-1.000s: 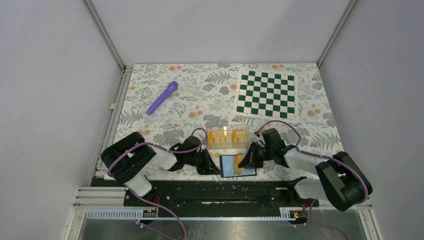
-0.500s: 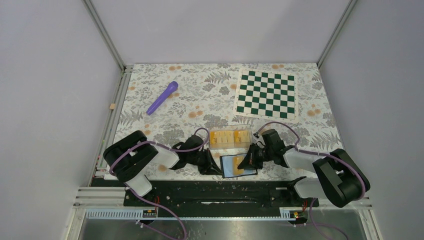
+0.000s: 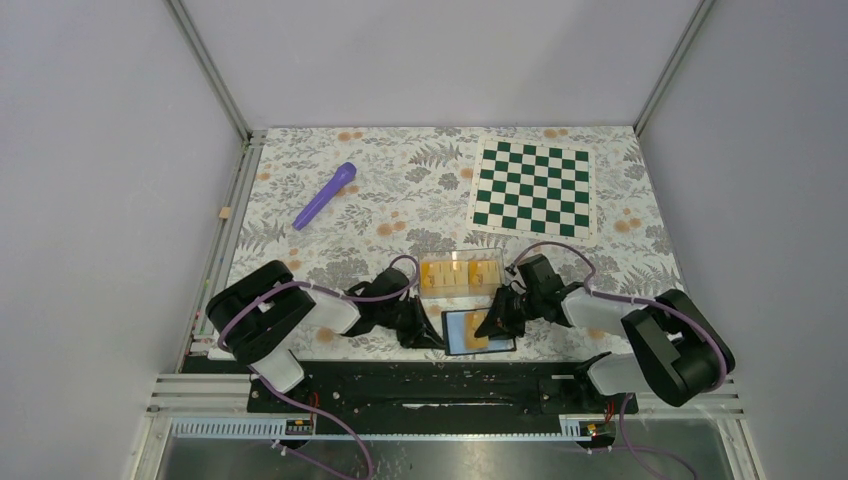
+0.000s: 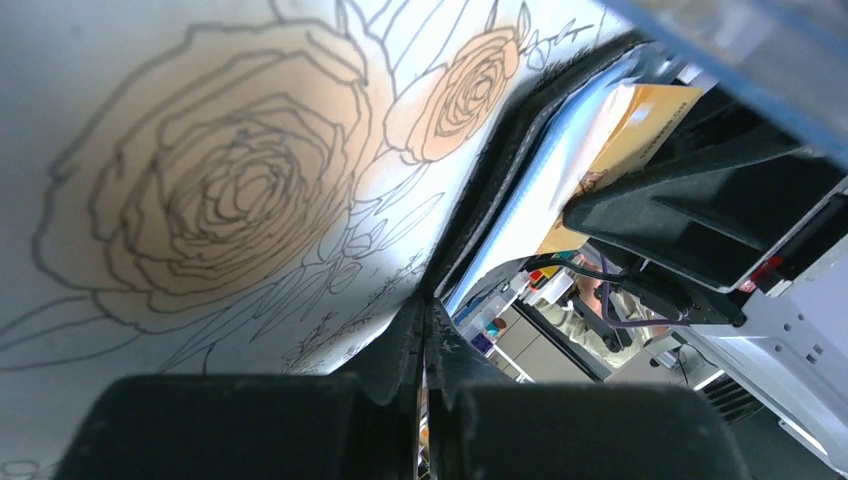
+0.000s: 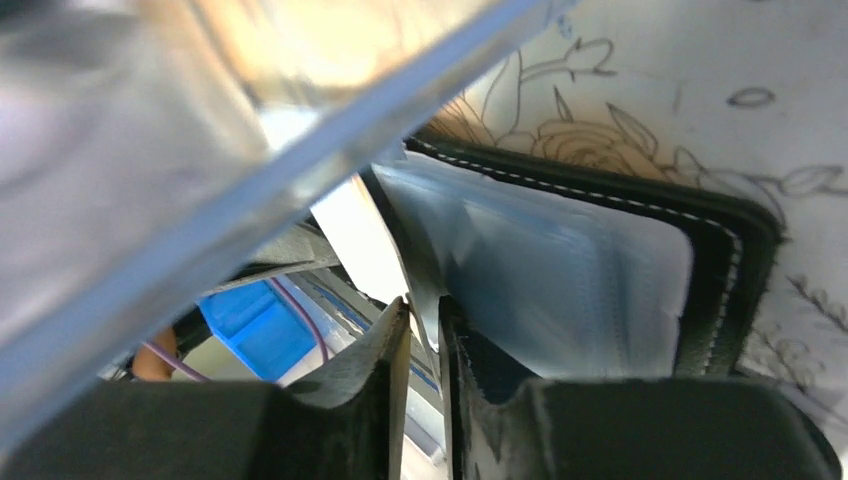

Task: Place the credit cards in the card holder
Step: Insert the credit card into the card holder.

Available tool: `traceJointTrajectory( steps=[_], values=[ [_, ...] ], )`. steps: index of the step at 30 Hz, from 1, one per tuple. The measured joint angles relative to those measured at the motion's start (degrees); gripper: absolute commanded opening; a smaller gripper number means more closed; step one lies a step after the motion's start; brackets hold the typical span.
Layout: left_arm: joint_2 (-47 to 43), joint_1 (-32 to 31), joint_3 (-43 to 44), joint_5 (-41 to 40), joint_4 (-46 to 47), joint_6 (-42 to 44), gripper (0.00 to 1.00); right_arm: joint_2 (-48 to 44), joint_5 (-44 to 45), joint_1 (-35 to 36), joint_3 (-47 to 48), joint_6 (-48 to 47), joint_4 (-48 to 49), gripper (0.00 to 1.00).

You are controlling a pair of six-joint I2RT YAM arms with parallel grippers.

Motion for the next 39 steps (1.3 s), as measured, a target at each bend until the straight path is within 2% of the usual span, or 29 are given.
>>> traceJointTrajectory(
  steps=[4, 11, 14, 34, 39],
  values=[
    [0.00, -0.02, 1.84, -0.92, -3.06, 0.42, 0.00, -1.86, 3.10, 0.85, 2.54, -2.32, -8.00, 0.39],
    [0.00, -0.02, 3.61, -1.60, -6.67, 0.68, 0.00, -1.33, 6.08, 1.64, 7.10, -4.59, -16.46, 0.57],
    [0.00, 0.00, 4.04, -1.70, -7.54, 0.39, 0.00, -1.07, 6.75, 1.97, 8.50, -4.63, -18.23, 0.61],
    [2.73, 0.81, 14.71, -5.07, -24.41, 1.22, 0.00, 1.31, 11.74, 4.61, 13.18, -3.13, -24.59, 0.65],
    [3.08, 0.81, 15.45, -5.20, -25.42, 1.29, 0.00, 0.83, 12.24, 4.94, 13.16, -2.05, -24.55, 0.70]
  ],
)
